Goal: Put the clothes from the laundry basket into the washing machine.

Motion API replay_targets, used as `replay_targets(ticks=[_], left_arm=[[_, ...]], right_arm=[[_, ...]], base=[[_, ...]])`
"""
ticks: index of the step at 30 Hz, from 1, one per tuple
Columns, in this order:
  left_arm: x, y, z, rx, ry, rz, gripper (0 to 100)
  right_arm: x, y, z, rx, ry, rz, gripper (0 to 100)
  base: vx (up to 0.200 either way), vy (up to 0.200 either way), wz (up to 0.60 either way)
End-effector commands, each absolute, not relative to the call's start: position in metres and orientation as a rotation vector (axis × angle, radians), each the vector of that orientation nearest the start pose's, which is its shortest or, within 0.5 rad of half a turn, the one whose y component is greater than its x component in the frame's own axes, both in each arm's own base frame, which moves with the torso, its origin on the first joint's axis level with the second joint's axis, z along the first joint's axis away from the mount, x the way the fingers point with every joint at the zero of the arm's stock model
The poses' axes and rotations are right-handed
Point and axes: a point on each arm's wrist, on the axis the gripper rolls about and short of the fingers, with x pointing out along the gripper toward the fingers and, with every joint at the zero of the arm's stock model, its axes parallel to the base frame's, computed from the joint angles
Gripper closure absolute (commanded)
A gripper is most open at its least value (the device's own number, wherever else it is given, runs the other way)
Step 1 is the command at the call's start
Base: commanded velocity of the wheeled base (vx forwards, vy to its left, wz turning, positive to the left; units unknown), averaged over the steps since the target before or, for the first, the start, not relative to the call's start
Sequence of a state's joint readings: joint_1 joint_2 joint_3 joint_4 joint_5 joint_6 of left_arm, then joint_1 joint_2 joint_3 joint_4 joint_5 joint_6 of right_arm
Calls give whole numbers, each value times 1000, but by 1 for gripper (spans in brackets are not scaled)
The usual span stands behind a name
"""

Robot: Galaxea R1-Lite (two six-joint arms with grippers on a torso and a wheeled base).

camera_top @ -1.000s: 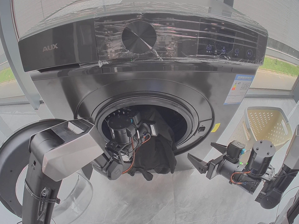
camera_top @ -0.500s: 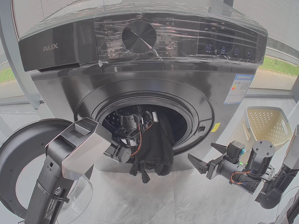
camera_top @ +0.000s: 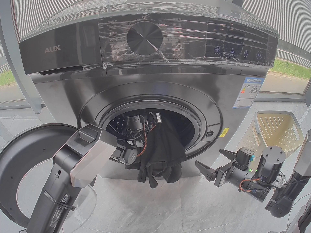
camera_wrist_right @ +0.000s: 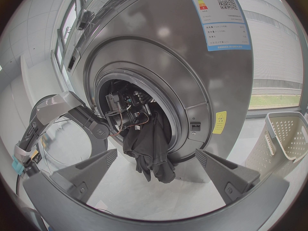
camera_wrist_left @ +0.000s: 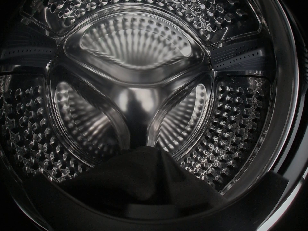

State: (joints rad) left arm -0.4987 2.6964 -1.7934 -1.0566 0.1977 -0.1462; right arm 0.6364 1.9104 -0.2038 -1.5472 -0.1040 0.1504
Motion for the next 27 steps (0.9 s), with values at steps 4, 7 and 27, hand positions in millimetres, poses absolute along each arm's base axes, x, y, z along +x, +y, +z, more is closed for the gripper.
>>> replay_targets(ticks=[4,7,27], left_arm=[[466,-254,53,-180,-73,-316,0],[454,-253,57,-145,17,-336,0],[401,-248,37,58,441,-521,0]], right_arm=[[205,148,83,90,190,518,0],[205,148,83,88,190,518,0],[204,150,80,85,201,525,0]], base=[[0,0,0],[0,0,0],[0,0,0]])
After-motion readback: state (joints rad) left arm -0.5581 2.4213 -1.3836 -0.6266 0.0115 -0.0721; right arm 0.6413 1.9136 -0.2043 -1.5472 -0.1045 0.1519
